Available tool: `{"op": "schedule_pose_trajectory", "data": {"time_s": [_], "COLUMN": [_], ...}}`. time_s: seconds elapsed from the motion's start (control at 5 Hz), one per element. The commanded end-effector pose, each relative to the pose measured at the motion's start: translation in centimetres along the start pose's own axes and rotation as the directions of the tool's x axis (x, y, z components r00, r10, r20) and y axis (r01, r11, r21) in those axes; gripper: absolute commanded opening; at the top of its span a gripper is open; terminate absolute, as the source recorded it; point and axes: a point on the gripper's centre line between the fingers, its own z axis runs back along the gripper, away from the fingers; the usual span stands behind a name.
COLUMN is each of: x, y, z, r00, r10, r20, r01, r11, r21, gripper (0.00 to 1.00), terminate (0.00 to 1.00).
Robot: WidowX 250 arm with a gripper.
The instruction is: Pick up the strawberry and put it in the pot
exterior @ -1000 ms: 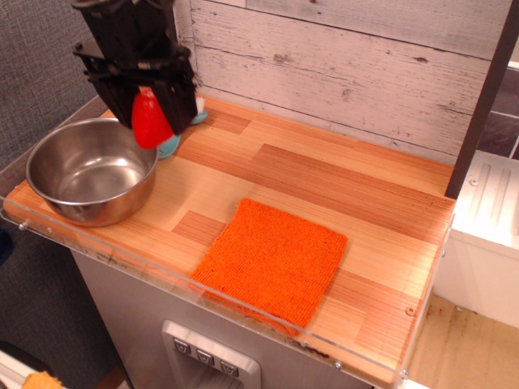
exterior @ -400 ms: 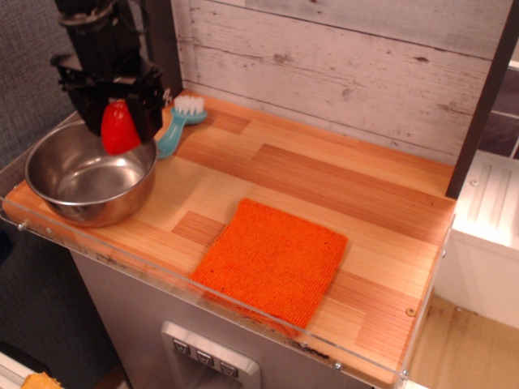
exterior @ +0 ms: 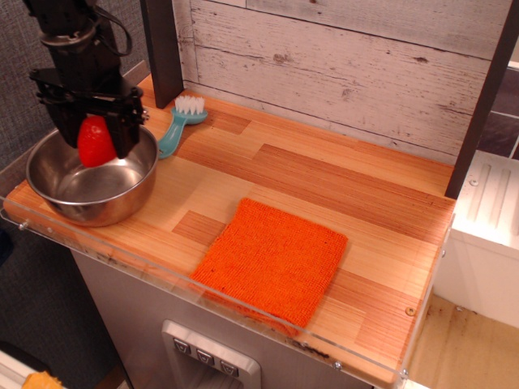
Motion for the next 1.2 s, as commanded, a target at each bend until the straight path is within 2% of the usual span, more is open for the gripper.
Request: {"op": "schedule_pose_trajectory", "data": {"time_s": [0.0, 0.4, 0.8, 1.0], "x": [-0.4, -0.7, -0.6, -0.6], "y": [1.1, 1.1, -0.4, -0.3], "z": [0.9, 1.9, 3.7, 3.5], "r00": [0.999, 1.000, 0.998, 0.998], "r10": [0.020, 0.000, -0.020, -0.048], "r20": [0.026, 0.028, 0.051, 0.042], "r01": [-0.020, 0.000, 0.022, 0.050], "r11": [1.000, 1.000, 0.999, 0.998], "r21": [0.003, -0.010, -0.045, -0.034], "gripper": [1.00, 1.00, 1.00, 1.00], "terminate": [0.00, 0.00, 0.00, 0.00]}}
